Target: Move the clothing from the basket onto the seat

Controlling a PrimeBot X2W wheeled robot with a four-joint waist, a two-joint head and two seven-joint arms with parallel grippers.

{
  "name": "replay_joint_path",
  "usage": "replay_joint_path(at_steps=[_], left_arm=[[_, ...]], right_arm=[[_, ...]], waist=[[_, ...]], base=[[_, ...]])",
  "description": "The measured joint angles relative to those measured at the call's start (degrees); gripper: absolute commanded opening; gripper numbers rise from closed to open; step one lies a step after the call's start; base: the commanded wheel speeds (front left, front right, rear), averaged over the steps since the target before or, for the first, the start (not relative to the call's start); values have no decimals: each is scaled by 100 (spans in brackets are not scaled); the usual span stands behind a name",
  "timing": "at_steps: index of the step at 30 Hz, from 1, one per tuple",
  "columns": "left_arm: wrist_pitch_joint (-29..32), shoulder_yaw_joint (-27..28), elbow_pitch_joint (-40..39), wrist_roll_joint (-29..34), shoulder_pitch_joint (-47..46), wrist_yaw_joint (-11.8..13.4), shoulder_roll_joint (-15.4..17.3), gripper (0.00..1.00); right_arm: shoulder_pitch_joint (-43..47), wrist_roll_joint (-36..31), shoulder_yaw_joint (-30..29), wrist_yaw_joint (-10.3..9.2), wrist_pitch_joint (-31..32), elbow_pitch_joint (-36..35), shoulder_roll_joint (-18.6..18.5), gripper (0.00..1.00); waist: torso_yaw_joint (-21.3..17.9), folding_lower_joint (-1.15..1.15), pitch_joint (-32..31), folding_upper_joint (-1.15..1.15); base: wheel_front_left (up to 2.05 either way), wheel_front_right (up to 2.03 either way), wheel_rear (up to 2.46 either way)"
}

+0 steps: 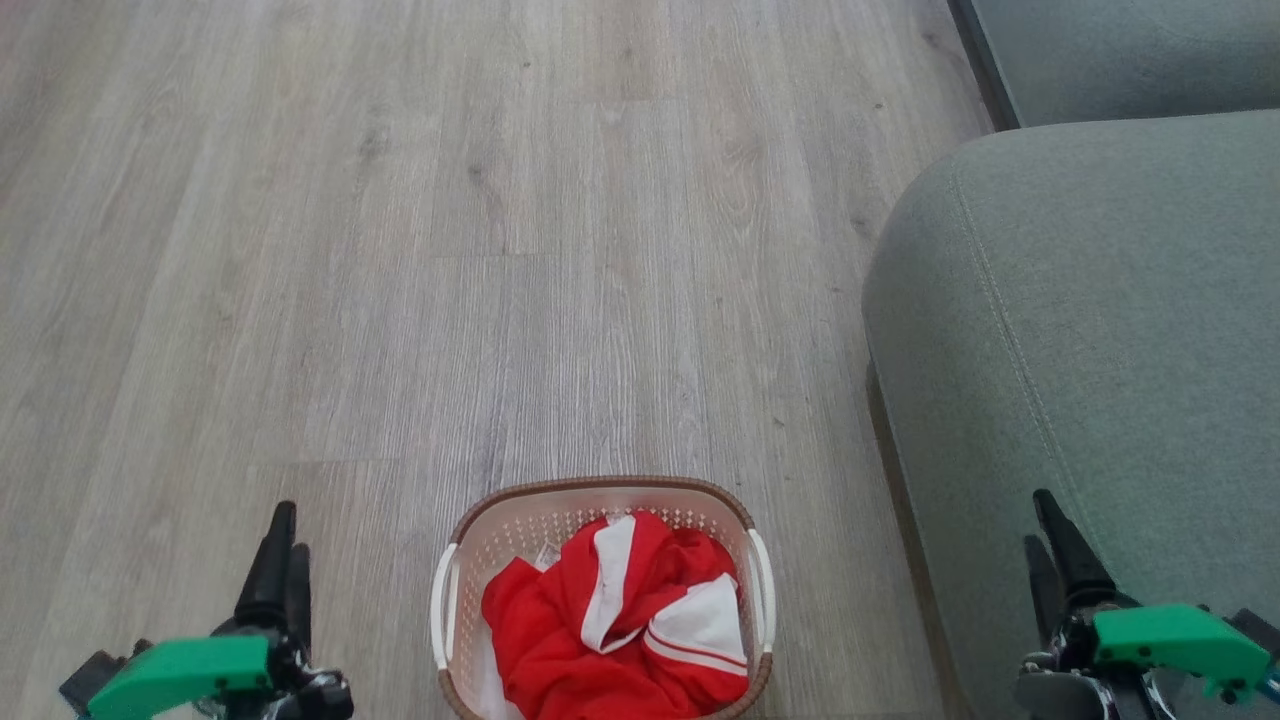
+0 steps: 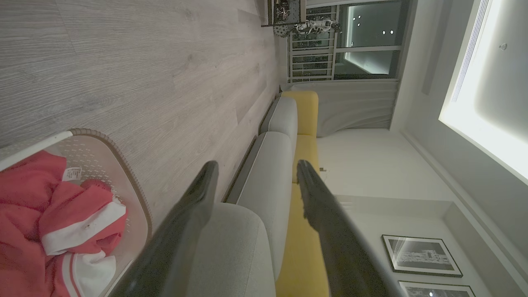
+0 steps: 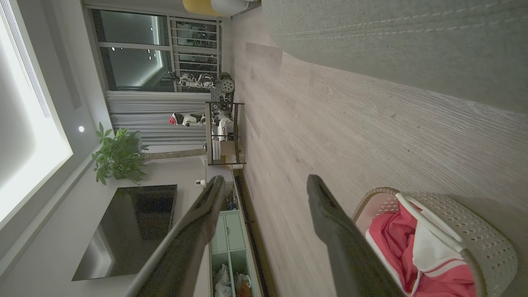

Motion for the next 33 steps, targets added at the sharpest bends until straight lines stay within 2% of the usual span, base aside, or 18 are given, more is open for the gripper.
replay_joint_path(at_steps=[9, 17, 33], left_arm=[[-152, -99, -288, 770, 6, 187, 1, 100], [-282, -303, -478, 1767, 16, 237, 4, 100], [-541, -577, -753, 3248, 164, 448, 35, 100]], right_arm=[[-1, -711, 66, 0, -137, -230, 0, 100], [-1, -1470, 221, 0, -286, -416, 0, 100], [1, -2870, 509, 0, -545, -578, 0, 100]], waist=[[-2, 0, -15, 0], [2, 0, -28, 0], [10, 0, -49, 0]], base=[[0, 0, 0], [0, 0, 0], [0, 0, 0]])
